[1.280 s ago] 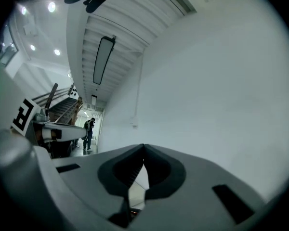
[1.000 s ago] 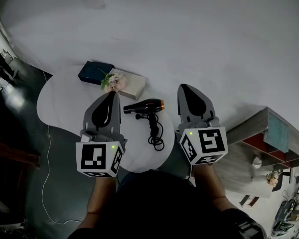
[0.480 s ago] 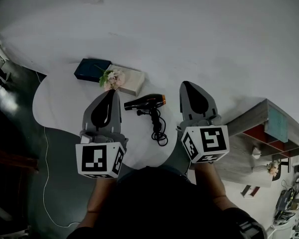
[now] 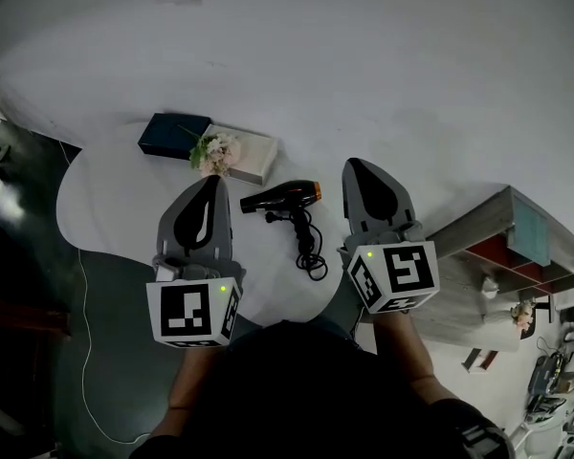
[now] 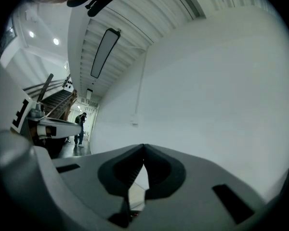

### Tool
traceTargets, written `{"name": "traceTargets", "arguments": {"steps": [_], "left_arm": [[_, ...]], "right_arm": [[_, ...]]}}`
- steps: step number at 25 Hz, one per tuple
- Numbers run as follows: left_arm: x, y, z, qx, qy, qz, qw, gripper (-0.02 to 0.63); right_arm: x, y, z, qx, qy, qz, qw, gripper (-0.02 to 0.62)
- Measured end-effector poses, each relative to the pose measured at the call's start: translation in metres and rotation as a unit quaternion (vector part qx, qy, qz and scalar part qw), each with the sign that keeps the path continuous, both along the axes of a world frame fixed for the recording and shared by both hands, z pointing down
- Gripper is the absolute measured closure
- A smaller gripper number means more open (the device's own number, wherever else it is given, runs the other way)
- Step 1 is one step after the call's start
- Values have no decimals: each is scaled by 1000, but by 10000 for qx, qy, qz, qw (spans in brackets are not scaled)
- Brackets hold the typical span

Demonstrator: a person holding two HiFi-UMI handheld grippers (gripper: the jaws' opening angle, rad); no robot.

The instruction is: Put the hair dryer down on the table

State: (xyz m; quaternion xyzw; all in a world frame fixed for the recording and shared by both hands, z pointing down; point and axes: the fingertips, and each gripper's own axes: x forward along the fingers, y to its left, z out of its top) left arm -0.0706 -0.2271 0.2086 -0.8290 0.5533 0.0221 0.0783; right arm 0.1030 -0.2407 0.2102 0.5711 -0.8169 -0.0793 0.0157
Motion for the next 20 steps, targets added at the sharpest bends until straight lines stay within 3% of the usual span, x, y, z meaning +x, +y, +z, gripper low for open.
{"name": "traceTargets", "arguments": {"steps": [20], "left_arm": [[-10, 2, 10, -121, 72, 157, 9998, 594]], "right_arm": [[-10, 0, 11, -98, 46, 114, 9999, 583]]}}
